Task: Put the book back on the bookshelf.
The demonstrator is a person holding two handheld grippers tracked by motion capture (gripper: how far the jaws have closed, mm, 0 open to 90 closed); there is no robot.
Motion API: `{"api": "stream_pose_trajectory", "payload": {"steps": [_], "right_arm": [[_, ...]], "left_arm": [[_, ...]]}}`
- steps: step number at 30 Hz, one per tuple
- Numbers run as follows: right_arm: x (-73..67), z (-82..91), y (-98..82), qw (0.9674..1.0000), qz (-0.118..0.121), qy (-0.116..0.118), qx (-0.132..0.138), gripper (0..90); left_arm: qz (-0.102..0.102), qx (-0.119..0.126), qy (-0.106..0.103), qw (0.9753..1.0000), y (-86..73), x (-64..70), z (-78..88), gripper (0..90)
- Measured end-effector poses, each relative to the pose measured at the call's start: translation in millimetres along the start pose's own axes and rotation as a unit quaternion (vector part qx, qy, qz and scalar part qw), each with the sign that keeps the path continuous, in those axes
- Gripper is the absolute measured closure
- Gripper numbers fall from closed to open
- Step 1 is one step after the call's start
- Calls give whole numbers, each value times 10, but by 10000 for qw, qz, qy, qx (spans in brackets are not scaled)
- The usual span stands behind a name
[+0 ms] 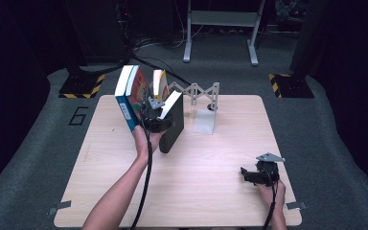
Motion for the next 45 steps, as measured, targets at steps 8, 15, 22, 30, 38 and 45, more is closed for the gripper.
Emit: {"api": "stream_pose_trajectory", "payload": {"steps": [8,15,22,30,38,45], "right_arm": [[0,2,0,10000,-12,6,-3,113],[0,4,0,10000,-33,8,-11,113],[1,4,0,10000,-33,9,-14,113],[1,3,1,10000,-32,9,-12,114],[5,6,0,10000,-44,19,6,112],[6,5,1,10000,-36,27,10,112]], "left_arm": [[-194,-130,-158,9996,236,-40,-20,391],[-355,-495,-336,9976,285,-44,-134,441],[-332,-531,-324,9975,288,-47,-143,535],[-154,-316,-139,9993,266,-23,-146,545],[6,-210,-9,9998,272,-38,-191,546],[108,-120,34,9999,278,-35,-170,546]]}}
Point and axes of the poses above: each handheld gripper's, and its own axes: z roughly backward along the jaws, y roughly out of its top, x roughly to its right, the point moved 3 cm from there along -z, roughly forward along the jaws, and after that the axes turned 13 degrees about x, right-handed, at the moved point
